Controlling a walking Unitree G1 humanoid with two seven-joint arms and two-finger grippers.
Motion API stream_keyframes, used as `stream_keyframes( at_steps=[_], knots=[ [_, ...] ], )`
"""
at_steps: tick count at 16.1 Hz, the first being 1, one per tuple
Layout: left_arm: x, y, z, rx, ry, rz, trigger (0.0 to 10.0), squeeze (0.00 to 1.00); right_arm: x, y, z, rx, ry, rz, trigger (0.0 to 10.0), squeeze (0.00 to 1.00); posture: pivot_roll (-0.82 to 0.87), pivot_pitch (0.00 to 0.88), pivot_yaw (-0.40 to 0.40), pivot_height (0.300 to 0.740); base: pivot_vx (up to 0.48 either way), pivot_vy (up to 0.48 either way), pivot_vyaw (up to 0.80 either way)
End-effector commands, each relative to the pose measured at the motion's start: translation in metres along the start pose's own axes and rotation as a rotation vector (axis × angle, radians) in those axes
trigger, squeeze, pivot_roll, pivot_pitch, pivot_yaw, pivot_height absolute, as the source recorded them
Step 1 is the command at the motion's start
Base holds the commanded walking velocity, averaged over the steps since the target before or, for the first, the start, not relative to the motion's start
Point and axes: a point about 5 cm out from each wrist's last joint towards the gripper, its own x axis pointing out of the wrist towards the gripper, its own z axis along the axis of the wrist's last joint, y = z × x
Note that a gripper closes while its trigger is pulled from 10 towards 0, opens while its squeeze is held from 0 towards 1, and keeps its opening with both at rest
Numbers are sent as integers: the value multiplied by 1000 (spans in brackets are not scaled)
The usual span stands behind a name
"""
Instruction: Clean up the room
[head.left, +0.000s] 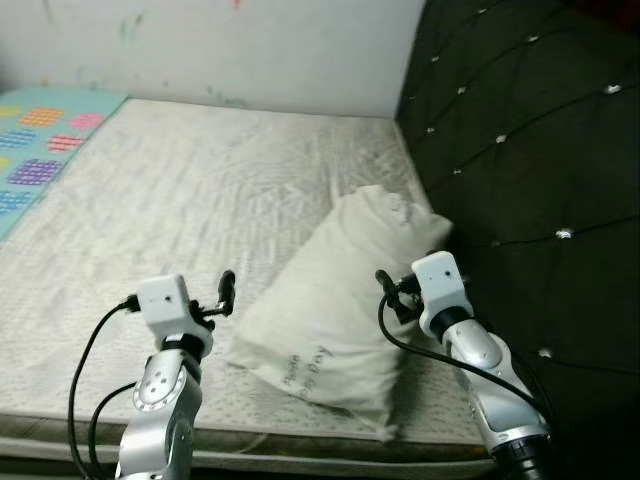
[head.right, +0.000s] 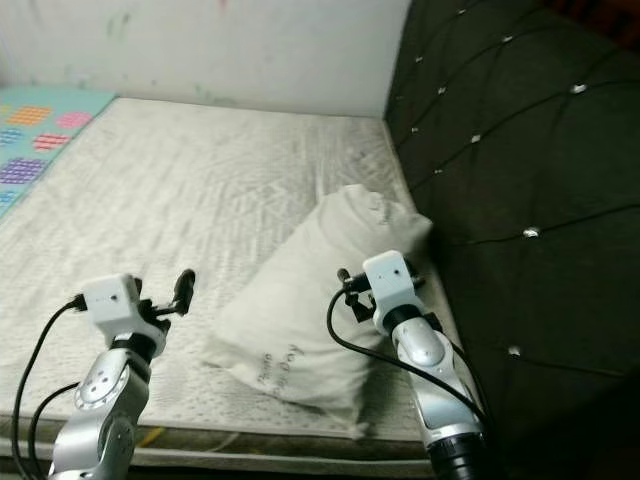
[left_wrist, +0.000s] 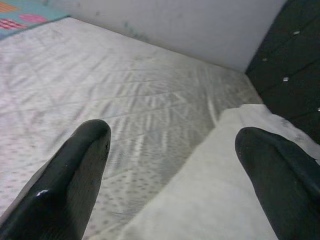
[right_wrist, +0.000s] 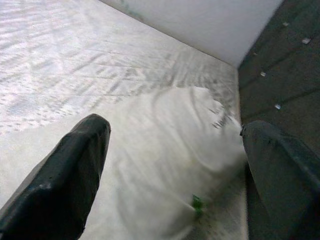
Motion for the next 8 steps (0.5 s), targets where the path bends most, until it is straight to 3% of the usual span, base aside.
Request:
stream_keyframes(
  at_steps=[1, 8],
  knots=[
    [1, -5, 2, 3, -3, -15, 10000, 0, -2, -4, -3, 5, 12, -11, 10000, 0, -182, 0, -58, 740, 0, 0, 0],
    [-7, 4, 11, 55, -20, -25, 10000, 0, -8, -5, -1, 51, 1, -21, 10000, 0, -183, 0, -49, 740, 0, 0, 0]
  ],
)
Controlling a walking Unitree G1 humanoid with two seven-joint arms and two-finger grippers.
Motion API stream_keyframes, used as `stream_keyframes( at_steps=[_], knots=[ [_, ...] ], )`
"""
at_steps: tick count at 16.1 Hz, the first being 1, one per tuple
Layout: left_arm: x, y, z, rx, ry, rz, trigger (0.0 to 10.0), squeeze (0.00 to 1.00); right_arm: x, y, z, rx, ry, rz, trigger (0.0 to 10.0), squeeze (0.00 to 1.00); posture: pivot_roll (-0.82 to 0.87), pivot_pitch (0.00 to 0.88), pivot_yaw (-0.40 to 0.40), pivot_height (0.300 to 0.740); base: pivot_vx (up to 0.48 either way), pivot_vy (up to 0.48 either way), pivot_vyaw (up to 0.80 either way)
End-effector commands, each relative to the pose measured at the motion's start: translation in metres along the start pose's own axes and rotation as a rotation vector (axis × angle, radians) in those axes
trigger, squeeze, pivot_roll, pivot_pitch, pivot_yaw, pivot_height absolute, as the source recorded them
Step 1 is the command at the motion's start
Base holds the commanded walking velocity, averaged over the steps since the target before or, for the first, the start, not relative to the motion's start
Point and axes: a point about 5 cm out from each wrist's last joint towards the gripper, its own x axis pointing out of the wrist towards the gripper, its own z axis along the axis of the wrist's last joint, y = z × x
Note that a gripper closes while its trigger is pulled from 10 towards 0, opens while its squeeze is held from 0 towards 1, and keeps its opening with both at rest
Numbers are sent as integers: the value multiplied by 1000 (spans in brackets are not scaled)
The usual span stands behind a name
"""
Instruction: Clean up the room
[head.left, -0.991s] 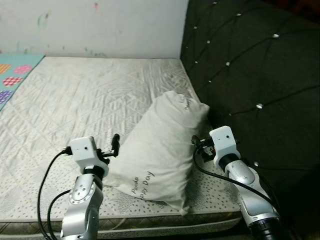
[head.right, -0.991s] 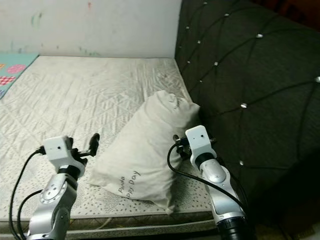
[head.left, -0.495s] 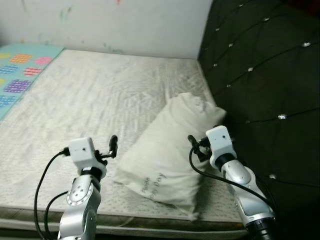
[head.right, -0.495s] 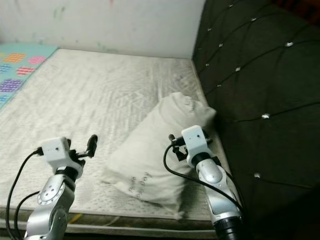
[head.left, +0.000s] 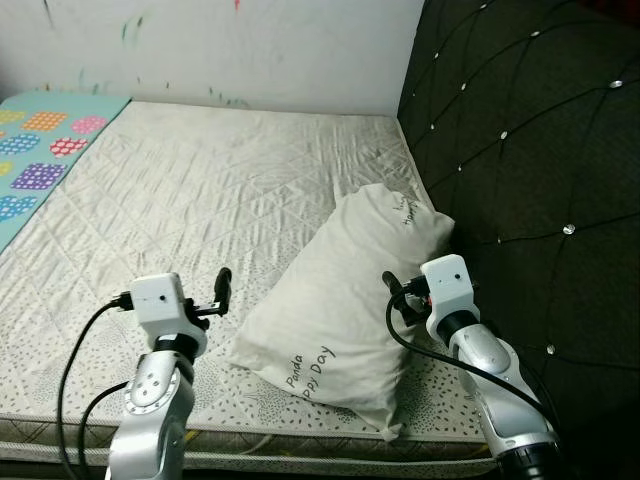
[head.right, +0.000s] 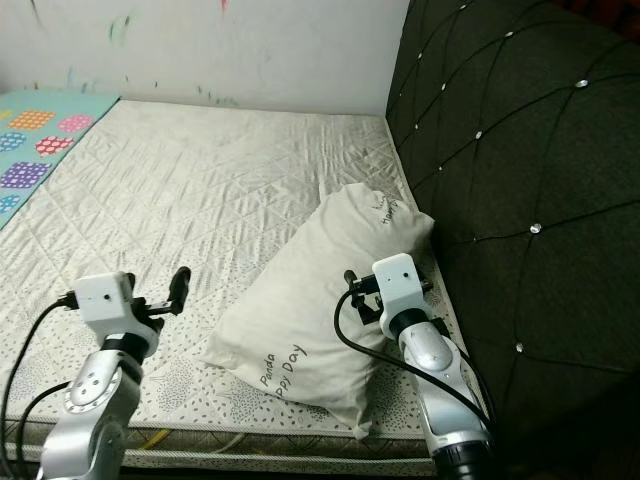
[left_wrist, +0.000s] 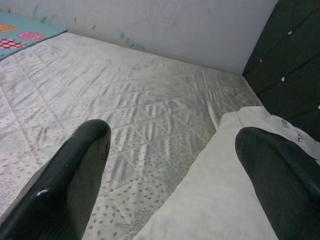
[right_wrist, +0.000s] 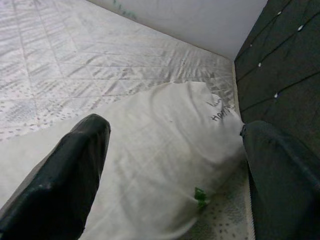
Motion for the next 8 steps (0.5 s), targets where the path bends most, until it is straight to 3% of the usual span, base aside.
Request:
stream_keyframes(
  at_steps=[1, 4, 8],
  knots=[
    [-2, 2, 1, 11, 9, -4, 10000, 0, -3, 3, 2, 16, -7, 16, 10000, 0, -184, 0, -48, 740, 0, 0, 0],
    [-6, 5, 1, 11, 19, 7, 10000, 0, -5, 7, 5, 29, -13, 43, 10000, 0, -186, 0, -43, 740, 0, 0, 0],
    [-6, 5, 1, 10, 29, 4, 10000, 0, -7, 8, 5, 41, -12, 58, 10000, 0, -186, 0, -42, 695, 0, 0, 0]
  ],
)
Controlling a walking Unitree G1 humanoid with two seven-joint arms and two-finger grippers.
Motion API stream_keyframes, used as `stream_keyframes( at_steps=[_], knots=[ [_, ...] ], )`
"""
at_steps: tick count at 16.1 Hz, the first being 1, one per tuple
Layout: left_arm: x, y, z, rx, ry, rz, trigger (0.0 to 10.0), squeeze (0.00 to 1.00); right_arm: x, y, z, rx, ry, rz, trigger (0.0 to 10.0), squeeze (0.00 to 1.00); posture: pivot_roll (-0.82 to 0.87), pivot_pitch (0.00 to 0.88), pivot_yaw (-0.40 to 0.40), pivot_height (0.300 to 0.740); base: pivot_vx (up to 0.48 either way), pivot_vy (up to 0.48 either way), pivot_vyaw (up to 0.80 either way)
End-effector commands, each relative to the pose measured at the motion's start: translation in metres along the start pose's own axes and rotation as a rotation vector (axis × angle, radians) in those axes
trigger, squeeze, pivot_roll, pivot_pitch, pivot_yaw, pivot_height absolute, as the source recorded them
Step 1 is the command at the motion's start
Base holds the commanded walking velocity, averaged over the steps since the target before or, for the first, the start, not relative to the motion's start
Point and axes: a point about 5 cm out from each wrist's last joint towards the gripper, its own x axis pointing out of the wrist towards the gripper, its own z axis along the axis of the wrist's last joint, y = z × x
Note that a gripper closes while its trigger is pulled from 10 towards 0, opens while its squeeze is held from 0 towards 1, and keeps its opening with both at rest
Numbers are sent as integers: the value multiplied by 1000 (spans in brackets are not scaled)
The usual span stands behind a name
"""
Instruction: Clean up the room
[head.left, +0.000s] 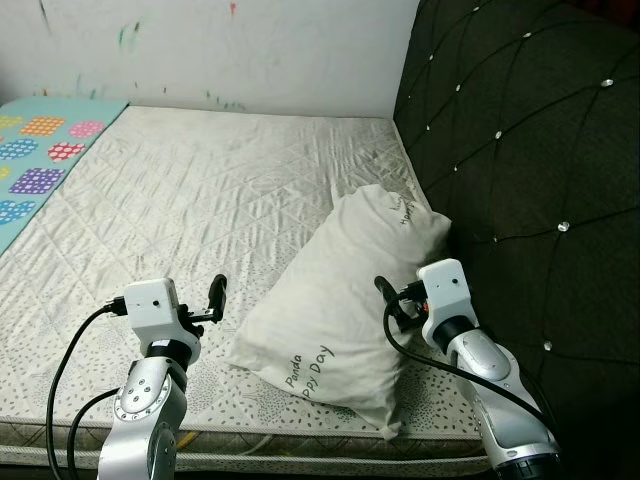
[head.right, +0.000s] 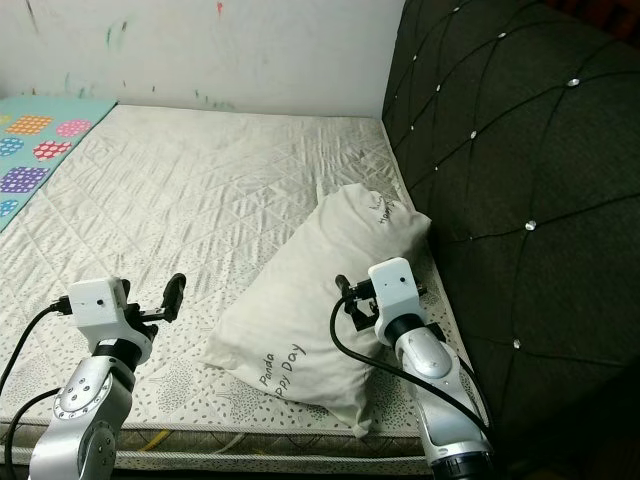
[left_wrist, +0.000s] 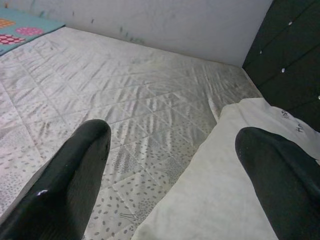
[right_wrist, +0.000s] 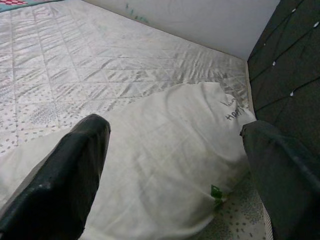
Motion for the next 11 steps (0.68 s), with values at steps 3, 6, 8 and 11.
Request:
stream_keyframes(
  at_steps=[3, 6, 8, 11],
  knots=[
    [-2, 1, 1, 8, 1, 10, 10000, 0, -1, 3, 4, -5, -17, 26, 10000, 0, -183, 0, -43, 685, 0, 0, 0],
    [-1, 3, 1, 6, 1, 24, 10000, 0, 1, 5, 7, -10, -24, 41, 10000, 0, -183, 0, -44, 685, 0, 0, 0],
    [-1, 3, 1, 5, 2, 26, 10000, 0, 1, 5, 7, -10, -25, 44, 10000, 0, -183, 0, -46, 685, 0, 0, 0],
    [0, 3, 1, 2, 1, 33, 10000, 0, 2, 6, 8, -8, -29, 51, 10000, 0, -183, 0, -47, 685, 0, 0, 0]
  ],
)
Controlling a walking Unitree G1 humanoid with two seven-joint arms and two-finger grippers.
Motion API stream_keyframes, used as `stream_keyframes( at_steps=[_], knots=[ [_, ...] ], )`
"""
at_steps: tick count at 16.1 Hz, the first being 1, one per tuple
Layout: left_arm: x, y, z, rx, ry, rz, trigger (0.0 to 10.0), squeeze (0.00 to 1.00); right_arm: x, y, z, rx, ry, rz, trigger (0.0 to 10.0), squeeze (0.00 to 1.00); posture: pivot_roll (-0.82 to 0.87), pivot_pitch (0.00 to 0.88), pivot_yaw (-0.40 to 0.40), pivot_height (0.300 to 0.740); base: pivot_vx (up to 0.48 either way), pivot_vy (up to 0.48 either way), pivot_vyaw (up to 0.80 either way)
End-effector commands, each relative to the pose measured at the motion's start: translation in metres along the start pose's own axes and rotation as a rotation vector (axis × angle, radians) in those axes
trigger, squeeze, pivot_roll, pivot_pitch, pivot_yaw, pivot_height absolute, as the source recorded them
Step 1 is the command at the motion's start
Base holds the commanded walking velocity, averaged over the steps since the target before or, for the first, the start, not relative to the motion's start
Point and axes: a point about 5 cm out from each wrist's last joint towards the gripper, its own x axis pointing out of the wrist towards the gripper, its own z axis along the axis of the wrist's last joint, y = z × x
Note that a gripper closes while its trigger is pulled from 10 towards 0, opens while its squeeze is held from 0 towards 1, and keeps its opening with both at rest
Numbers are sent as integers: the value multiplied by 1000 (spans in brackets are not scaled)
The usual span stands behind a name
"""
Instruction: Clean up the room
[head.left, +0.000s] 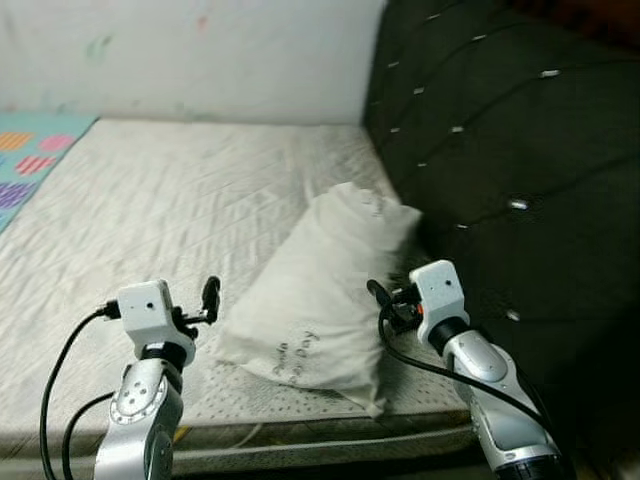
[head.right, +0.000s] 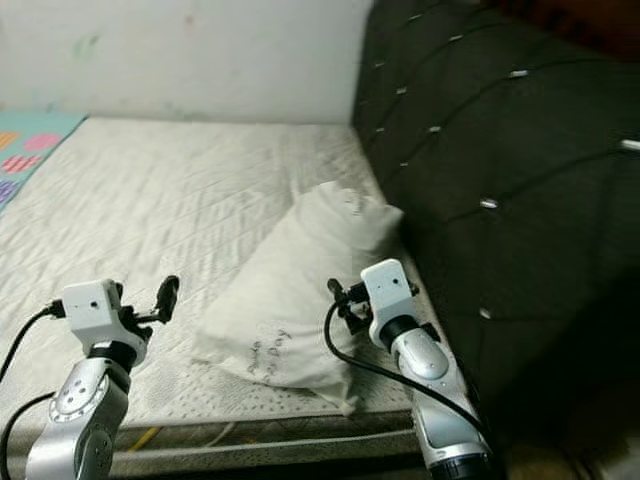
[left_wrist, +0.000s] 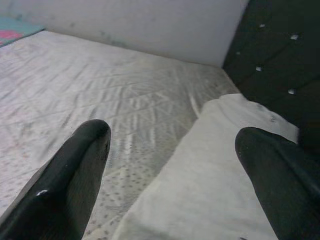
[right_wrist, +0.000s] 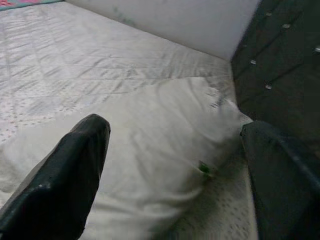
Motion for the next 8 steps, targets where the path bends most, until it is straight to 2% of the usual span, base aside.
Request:
stream_keyframes(
  at_steps=[1, 8],
  knots=[
    [1, -2, 1, 3, -3, -1, 10000, 0, 1, -2, 6, -2, -22, 1, 10000, 0, -183, 0, -47, 685, 0, 0, 0],
    [2, -3, 1, 1, -15, 7, 10000, 0, 4, -1, 7, -17, -28, 17, 10000, 0, -180, 0, -53, 685, 0, 0, 0]
  ],
)
